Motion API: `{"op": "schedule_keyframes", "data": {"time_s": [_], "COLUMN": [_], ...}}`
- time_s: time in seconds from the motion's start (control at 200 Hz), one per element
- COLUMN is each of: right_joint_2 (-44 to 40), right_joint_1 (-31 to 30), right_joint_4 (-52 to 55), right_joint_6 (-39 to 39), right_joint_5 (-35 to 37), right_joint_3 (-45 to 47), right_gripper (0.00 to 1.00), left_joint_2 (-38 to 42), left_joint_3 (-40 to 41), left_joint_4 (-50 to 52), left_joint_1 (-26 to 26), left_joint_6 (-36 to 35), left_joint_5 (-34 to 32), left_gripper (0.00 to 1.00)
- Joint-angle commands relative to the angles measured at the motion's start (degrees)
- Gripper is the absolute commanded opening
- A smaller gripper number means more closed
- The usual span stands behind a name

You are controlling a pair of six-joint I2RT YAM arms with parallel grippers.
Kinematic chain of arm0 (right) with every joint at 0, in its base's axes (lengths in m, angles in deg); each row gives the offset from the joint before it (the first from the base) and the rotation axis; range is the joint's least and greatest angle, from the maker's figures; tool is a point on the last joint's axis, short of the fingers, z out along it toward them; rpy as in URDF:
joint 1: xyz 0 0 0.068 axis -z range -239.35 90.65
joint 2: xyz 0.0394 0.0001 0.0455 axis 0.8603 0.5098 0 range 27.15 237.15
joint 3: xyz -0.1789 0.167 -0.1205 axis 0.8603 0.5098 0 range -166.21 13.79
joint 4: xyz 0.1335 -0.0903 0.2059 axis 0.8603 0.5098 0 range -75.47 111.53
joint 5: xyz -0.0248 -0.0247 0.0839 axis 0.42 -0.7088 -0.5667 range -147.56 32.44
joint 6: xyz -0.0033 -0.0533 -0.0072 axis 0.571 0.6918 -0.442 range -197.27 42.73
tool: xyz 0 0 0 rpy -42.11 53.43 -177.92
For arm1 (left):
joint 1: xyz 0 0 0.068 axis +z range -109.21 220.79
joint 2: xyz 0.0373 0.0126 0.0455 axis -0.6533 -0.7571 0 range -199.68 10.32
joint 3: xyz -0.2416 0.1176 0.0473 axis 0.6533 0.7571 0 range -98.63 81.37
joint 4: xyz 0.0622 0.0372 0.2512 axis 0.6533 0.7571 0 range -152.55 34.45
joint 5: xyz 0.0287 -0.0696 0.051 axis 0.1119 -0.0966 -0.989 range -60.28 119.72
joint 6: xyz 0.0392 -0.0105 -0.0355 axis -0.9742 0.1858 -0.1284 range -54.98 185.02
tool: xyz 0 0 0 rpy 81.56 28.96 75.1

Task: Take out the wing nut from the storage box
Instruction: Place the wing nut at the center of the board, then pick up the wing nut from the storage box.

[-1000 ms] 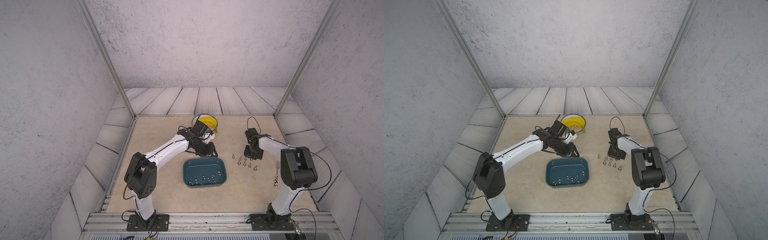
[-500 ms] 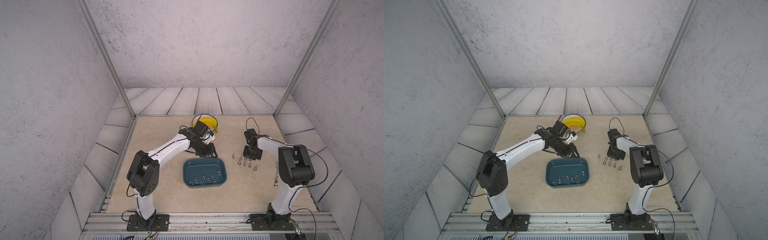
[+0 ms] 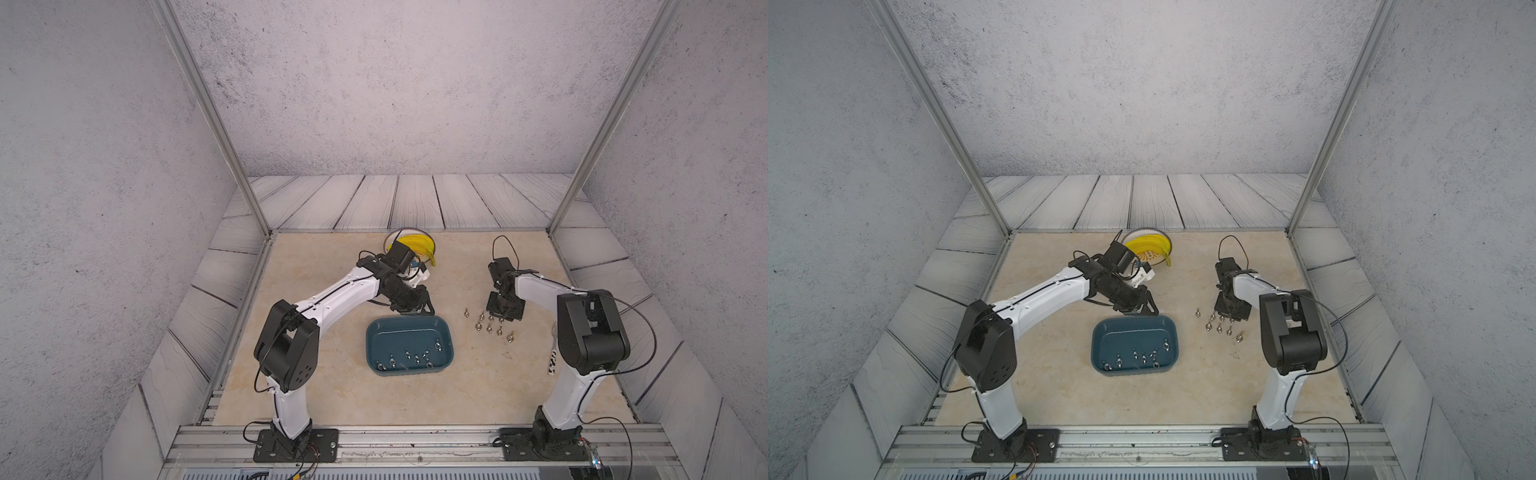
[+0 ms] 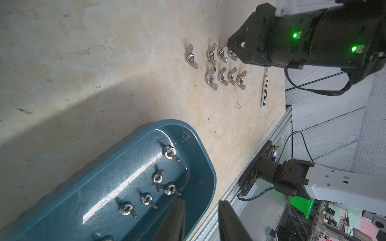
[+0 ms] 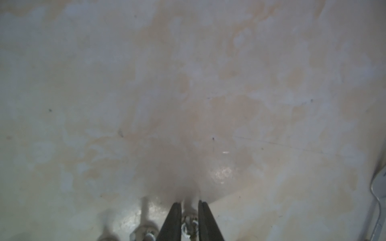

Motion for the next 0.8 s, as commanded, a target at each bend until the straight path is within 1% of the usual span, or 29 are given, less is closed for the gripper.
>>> {"op": "schedule_keyframes", "data": {"time_s": [0.0, 0.12, 0.215, 0.285, 0.35, 0.4, 0.46, 0.591, 0.711, 0.796], "right_joint_2": [-4.6, -9.3, -13.4, -16.1, -18.0, -18.9, -18.7, -16.0, -12.4, -9.4], "right_joint_1": [0.3, -0.2, -2.3, -5.9, -10.8, -16.2, -21.9, -31.1, -36.4, -39.0], "right_joint_4": [1.9, 3.4, 5.1, 6.6, 7.7, 8.4, 9.4, 9.6, 7.7, 6.6], "right_joint_6": [0.4, 0.9, 2.0, 3.3, 4.4, 5.6, 5.7, 5.8, 6.8, 7.7], "right_joint_5": [0.2, -0.6, -0.9, -0.4, 0.5, 1.3, 1.5, -2.7, -8.2, -10.4], "right_joint_3": [0.2, 0.3, 0.4, 0.0, -0.4, -1.1, -2.3, -5.3, -7.1, -8.3], "right_gripper": [0.21, 0.22, 0.22, 0.22, 0.22, 0.22, 0.21, 0.2, 0.2, 0.22], "left_joint_2": [0.5, 2.3, 4.7, 6.6, 8.7, 10.4, 12.0, 15.4, 18.8, 20.4], "left_joint_3": [-0.5, 1.2, 3.9, 6.7, 10.0, 12.5, 15.0, 20.0, 25.5, 27.2], "left_joint_4": [1.2, 0.8, -0.2, -1.4, -3.0, -3.9, -4.2, -4.5, -6.7, -6.6], "left_joint_1": [1.2, 3.3, 5.9, 8.5, 11.2, 13.1, 15.3, 19.7, 24.1, 25.7], "left_joint_6": [-0.8, -0.4, 0.6, 2.0, 3.7, 4.9, 6.0, 8.7, 11.4, 11.4], "left_joint_5": [0.3, -0.4, -0.8, -1.2, -1.7, -2.7, -4.4, -6.1, -6.0, -6.3], "left_gripper": [0.34, 0.34, 0.34, 0.34, 0.34, 0.34, 0.34, 0.34, 0.34, 0.33]}}
